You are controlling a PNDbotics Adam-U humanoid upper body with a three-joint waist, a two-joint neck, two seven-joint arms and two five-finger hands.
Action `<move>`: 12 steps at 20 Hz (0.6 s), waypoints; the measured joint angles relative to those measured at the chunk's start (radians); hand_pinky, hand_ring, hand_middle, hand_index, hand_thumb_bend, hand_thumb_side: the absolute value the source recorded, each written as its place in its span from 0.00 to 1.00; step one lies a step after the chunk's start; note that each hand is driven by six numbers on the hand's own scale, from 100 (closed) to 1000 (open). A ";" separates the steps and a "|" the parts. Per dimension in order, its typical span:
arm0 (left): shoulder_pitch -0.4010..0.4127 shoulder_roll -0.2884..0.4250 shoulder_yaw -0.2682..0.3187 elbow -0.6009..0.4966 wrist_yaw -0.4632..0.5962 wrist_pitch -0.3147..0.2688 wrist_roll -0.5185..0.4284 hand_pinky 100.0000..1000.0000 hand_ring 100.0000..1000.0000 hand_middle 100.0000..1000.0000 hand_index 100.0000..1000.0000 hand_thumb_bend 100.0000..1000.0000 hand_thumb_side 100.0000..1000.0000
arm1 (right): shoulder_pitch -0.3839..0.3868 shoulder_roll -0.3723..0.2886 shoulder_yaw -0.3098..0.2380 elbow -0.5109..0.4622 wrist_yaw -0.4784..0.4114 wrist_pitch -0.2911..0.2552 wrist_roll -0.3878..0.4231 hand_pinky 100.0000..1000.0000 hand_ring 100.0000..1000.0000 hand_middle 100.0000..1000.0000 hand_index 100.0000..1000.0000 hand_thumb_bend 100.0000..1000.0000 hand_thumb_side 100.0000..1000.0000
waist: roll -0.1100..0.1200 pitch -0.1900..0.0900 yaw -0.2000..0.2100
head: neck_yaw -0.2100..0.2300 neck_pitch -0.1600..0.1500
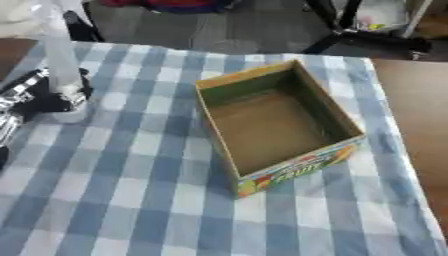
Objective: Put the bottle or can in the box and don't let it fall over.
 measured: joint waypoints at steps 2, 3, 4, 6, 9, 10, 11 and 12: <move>-0.009 0.000 -0.005 -0.038 0.027 0.014 0.010 1.00 0.79 0.84 0.47 0.00 0.06 | 0.000 0.000 0.000 0.000 0.000 -0.001 0.000 0.82 0.97 1.00 1.00 0.00 0.71 | 0.000 0.000 0.000 | 0.000 0.000; -0.014 -0.002 -0.007 -0.057 0.040 0.021 0.015 1.00 0.79 0.84 0.47 0.00 0.06 | 0.000 0.000 0.000 0.000 0.000 -0.001 0.000 0.82 0.97 1.00 1.00 0.00 0.71 | 0.001 0.000 0.000 | 0.000 0.000; -0.019 -0.004 -0.010 -0.076 0.052 0.027 0.020 1.00 0.79 0.84 0.46 0.00 0.06 | 0.000 0.000 0.000 0.000 0.000 -0.001 0.000 0.82 0.97 1.00 1.00 0.00 0.71 | 0.002 0.000 0.000 | 0.000 0.000; -0.028 -0.008 -0.018 -0.109 0.070 0.037 0.029 1.00 0.79 0.84 0.46 0.00 0.07 | 0.000 -0.001 0.000 -0.001 -0.001 -0.001 0.000 0.82 0.97 1.00 1.00 0.00 0.71 | 0.006 -0.001 -0.003 | 0.000 0.000; -0.048 -0.013 -0.031 -0.152 0.090 0.049 0.032 1.00 0.79 0.84 0.46 0.00 0.08 | -0.001 -0.003 0.000 -0.001 -0.002 -0.001 0.000 0.82 0.97 1.00 1.00 0.00 0.71 | 0.010 -0.003 -0.006 | -0.002 0.000; -0.057 -0.018 -0.036 -0.163 0.096 0.054 0.031 1.00 0.79 0.84 0.46 0.00 0.08 | -0.001 -0.003 0.000 -0.001 -0.002 -0.001 0.000 0.82 0.97 1.00 1.00 0.00 0.70 | 0.012 -0.004 -0.006 | -0.006 0.001; -0.069 -0.026 -0.041 -0.174 0.104 0.059 0.030 1.00 0.79 0.84 0.46 0.00 0.08 | -0.002 -0.004 0.000 -0.001 -0.003 -0.001 -0.001 0.82 0.97 1.00 1.00 0.00 0.70 | 0.013 -0.004 -0.006 | -0.013 0.001; -0.080 -0.034 -0.046 -0.187 0.112 0.065 0.029 1.00 0.79 0.84 0.46 0.00 0.09 | -0.005 -0.005 0.000 -0.001 -0.004 0.000 -0.001 0.82 0.97 1.00 1.00 0.00 0.70 | 0.014 -0.005 -0.007 | -0.020 0.002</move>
